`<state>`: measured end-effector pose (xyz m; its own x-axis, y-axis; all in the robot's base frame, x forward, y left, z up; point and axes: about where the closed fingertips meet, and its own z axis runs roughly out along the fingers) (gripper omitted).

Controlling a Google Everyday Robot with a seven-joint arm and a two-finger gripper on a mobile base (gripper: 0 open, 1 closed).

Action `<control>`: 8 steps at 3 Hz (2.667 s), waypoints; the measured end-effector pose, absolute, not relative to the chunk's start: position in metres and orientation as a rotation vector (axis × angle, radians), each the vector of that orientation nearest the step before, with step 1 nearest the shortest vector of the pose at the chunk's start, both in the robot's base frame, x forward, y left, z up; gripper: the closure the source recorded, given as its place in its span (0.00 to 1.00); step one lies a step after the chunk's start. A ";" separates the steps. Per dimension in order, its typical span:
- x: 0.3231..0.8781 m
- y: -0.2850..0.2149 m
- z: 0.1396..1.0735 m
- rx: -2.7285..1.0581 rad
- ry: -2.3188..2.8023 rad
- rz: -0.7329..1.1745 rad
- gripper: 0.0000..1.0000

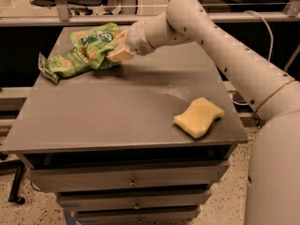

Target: Move green rice chip bag near green jalapeno chip bag

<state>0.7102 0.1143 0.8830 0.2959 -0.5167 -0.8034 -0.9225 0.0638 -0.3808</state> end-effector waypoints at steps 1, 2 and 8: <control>0.703 0.109 0.885 -1.605 1.345 0.529 1.00; 0.703 0.109 0.885 -1.605 1.344 0.529 1.00; 0.734 0.101 0.854 -1.500 1.485 0.471 0.00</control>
Offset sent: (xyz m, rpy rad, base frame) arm 0.0089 -0.0212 0.0004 -0.0308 -0.0210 -0.0183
